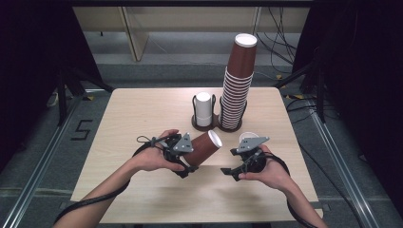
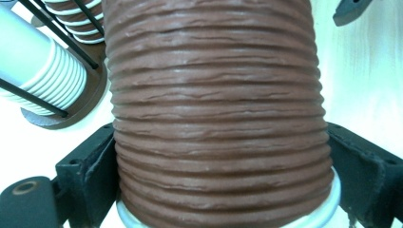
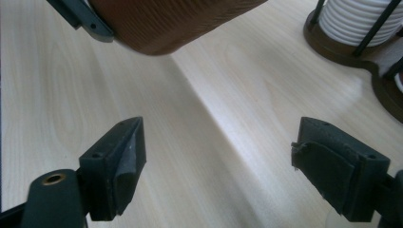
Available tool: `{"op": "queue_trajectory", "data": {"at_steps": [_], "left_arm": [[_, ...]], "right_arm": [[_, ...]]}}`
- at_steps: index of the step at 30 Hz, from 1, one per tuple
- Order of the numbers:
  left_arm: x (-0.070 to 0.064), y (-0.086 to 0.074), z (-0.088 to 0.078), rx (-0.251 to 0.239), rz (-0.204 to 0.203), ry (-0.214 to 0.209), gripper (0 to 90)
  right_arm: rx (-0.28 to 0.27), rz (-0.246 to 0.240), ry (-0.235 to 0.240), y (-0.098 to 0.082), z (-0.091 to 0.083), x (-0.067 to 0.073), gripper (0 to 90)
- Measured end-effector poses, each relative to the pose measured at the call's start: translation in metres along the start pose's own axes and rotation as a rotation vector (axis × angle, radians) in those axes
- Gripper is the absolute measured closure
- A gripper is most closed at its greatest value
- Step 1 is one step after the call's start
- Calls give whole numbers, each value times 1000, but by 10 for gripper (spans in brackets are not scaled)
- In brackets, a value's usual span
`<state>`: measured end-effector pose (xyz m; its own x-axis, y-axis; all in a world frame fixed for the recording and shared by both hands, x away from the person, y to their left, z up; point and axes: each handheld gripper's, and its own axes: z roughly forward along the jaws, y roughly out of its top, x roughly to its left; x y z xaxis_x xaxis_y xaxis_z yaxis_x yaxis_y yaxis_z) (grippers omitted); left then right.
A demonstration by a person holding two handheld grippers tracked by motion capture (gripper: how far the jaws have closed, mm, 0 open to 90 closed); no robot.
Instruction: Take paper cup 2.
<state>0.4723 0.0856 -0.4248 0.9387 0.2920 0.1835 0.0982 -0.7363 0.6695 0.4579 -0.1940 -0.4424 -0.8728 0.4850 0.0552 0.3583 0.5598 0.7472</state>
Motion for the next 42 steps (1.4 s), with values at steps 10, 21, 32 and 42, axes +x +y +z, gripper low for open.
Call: {"op": "queue_trajectory", "data": {"at_steps": [10,21,32,42], "left_arm": [[-6,-2,-3,42,46,-38,89],[-14,7,-4,139,156,-78,88],[-20,13,2,223,204,-126,89],[-23,16,8,279,245,-150,90]], "right_arm": [[91,-63,52,-1,-1,-5,201],[234,-148,117,7,-1,-3,205],[304,-209,137,13,1,-2,205],[309,-224,153,20,3,2,205]]}}
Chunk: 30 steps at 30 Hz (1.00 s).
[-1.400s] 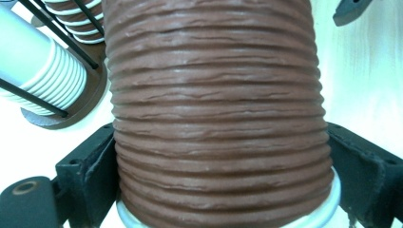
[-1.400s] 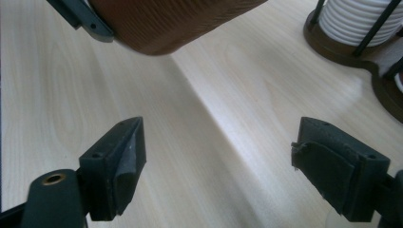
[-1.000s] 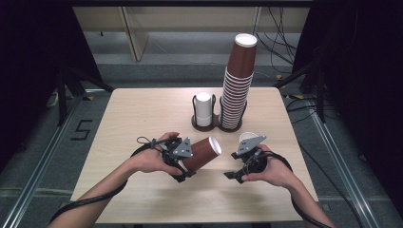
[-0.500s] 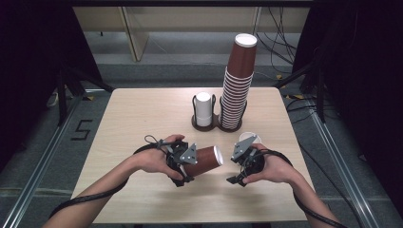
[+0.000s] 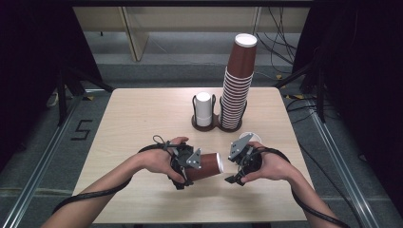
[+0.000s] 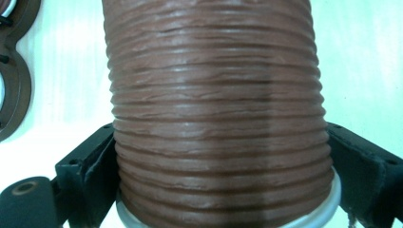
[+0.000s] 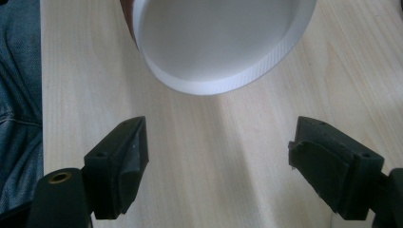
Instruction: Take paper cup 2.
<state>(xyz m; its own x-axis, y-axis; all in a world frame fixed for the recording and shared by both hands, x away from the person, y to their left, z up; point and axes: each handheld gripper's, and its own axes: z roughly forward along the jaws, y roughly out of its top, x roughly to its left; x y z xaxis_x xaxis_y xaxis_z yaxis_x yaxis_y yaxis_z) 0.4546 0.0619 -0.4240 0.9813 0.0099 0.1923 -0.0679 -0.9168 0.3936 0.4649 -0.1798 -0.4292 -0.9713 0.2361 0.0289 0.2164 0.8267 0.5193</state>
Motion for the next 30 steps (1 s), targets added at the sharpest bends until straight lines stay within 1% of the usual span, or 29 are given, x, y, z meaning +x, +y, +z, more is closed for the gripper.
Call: {"op": "queue_trajectory", "data": {"at_steps": [1,2,3,4,6,8,9,11,12,16,17,19,20,21,22,23,24,25,26,27,28,30], "left_arm": [[1,0,0,11,13,0,89],[1,1,0,15,14,-1,89],[2,1,0,18,13,-1,90],[2,1,1,21,14,-1,90],[2,2,2,27,20,-5,90],[2,4,3,28,22,-5,90],[2,4,3,29,24,-7,90],[2,5,3,33,29,-9,90],[2,5,4,31,29,-10,89],[1,6,5,33,33,-12,90],[1,6,5,35,34,-13,90],[1,7,5,35,38,-17,90],[1,7,5,36,41,-18,90],[0,8,6,35,43,-18,90],[0,8,6,35,44,-19,90],[0,9,5,39,47,-22,90],[-1,9,6,28,37,-24,91],[0,9,5,37,49,-24,91],[0,10,6,36,51,-25,91],[0,10,6,38,54,-24,91],[-1,11,6,39,56,-25,91],[-1,11,6,29,46,-24,91]], "right_arm": [[2,4,3,1,0,1,205],[3,-3,3,1,0,0,205],[-2,-31,-1,2,0,-1,205],[-1,-32,-1,3,0,0,205],[2,-15,8,4,1,1,205],[7,-9,11,6,2,3,204],[-2,-39,10,7,2,2,204],[1,-24,17,9,3,4,204],[-2,-32,14,10,3,3,204],[-1,-28,21,13,4,5,202],[-4,-49,19,14,5,4,201],[-3,-59,18,16,5,4,199],[2,-38,19,16,6,5,198],[3,-40,23,17,7,6,198],[2,-53,27,18,7,5,197],[5,-43,26,19,7,6,197],[-3,-69,30,20,8,5,197],[-2,-71,20,21,8,5,196],[3,-49,27,22,8,6,195],[-4,-66,30,23,8,5,195],[1,-51,28,24,8,6,194],[1,-63,31,26,9,6,194]]}}
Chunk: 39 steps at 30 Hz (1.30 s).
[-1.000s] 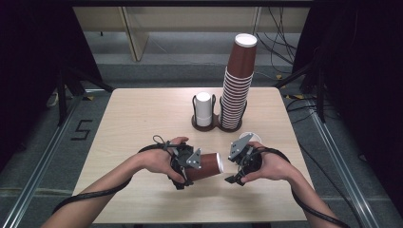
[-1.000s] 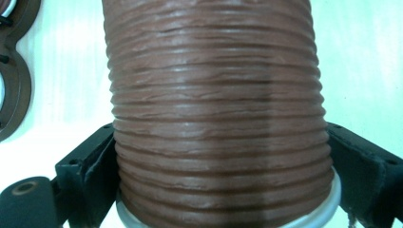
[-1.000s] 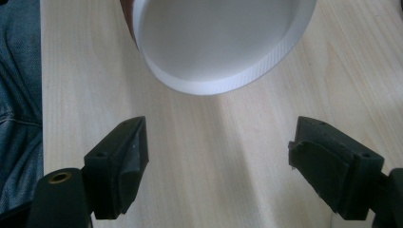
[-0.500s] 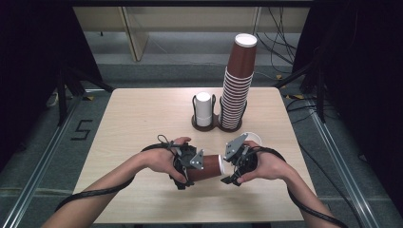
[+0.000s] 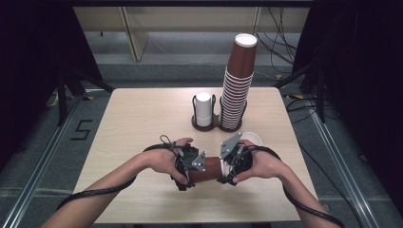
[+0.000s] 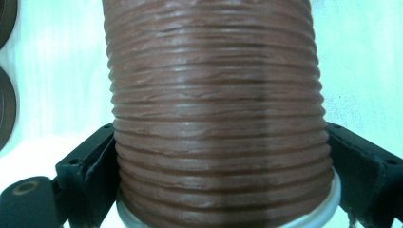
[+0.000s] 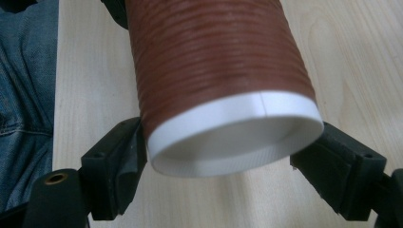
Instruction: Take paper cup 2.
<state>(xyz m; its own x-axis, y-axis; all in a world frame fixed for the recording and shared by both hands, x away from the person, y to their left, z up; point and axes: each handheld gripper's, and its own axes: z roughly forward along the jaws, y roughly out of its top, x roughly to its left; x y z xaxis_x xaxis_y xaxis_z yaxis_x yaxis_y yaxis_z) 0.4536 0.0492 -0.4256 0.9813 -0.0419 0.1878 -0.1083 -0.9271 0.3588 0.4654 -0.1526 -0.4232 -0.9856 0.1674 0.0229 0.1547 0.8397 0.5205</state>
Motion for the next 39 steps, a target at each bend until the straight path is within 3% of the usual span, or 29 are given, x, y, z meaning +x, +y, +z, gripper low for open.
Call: {"op": "queue_trajectory", "data": {"at_steps": [9,10,15,16,18,27,30,35,37,39], "left_arm": [[0,3,0,4,23,-6,91],[0,3,0,4,21,-5,91],[-1,4,0,11,18,-6,91],[-1,4,0,12,19,-6,91],[-1,4,0,6,14,-7,91],[-2,5,1,8,30,-14,91],[-2,6,2,9,35,-16,91],[-2,7,2,2,26,-16,90],[-2,7,1,1,28,-10,88],[-1,8,1,8,36,-7,84]], "right_arm": [[3,-10,13,7,4,1,196],[-2,-28,17,8,5,0,196],[7,-18,26,9,9,2,197],[0,-47,35,10,10,1,199],[8,-23,36,10,10,2,205],[1,-57,44,10,12,1,225],[11,-32,45,8,12,2,232],[7,-60,39,8,12,1,236],[13,-51,45,7,12,1,238],[9,-84,37,7,12,-1,239]]}}
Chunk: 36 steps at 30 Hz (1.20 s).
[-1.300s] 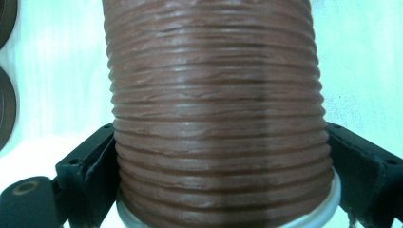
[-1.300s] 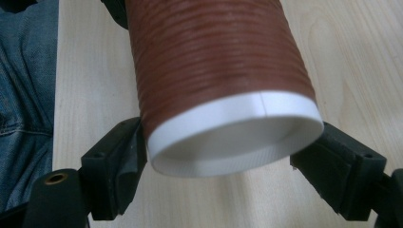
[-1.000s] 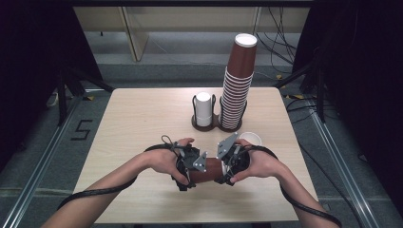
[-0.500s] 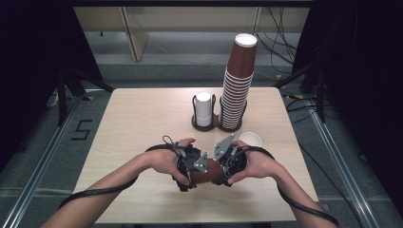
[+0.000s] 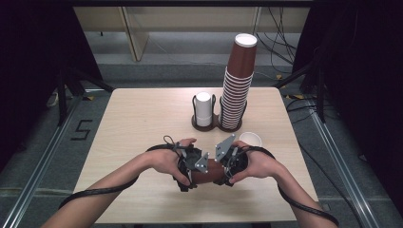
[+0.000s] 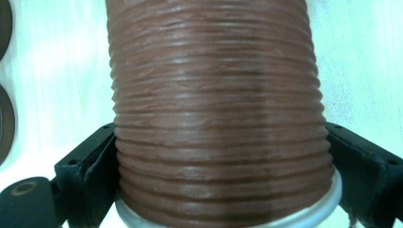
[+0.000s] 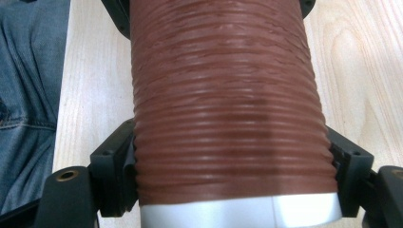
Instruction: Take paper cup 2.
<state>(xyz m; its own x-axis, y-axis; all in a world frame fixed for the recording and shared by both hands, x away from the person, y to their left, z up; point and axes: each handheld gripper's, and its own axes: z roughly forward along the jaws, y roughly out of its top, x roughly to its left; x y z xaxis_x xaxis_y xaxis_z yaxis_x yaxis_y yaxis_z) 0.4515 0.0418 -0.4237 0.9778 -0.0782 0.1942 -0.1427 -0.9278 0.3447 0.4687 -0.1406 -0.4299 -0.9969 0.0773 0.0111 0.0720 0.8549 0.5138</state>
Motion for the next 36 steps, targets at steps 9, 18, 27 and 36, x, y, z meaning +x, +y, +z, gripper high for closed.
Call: {"op": "queue_trajectory", "data": {"at_steps": [9,18,27,36], "left_arm": [[-1,-4,2,-36,-25,5,55],[2,-10,2,-45,-63,24,20],[3,-14,3,-72,-87,40,0],[7,-21,-1,-127,-137,68,0]], "right_arm": [[-23,15,8,-5,0,2,240],[-69,29,-17,-12,-2,3,241],[-104,47,-33,-19,-6,3,241],[-218,68,-72,-30,-12,-1,241]]}}
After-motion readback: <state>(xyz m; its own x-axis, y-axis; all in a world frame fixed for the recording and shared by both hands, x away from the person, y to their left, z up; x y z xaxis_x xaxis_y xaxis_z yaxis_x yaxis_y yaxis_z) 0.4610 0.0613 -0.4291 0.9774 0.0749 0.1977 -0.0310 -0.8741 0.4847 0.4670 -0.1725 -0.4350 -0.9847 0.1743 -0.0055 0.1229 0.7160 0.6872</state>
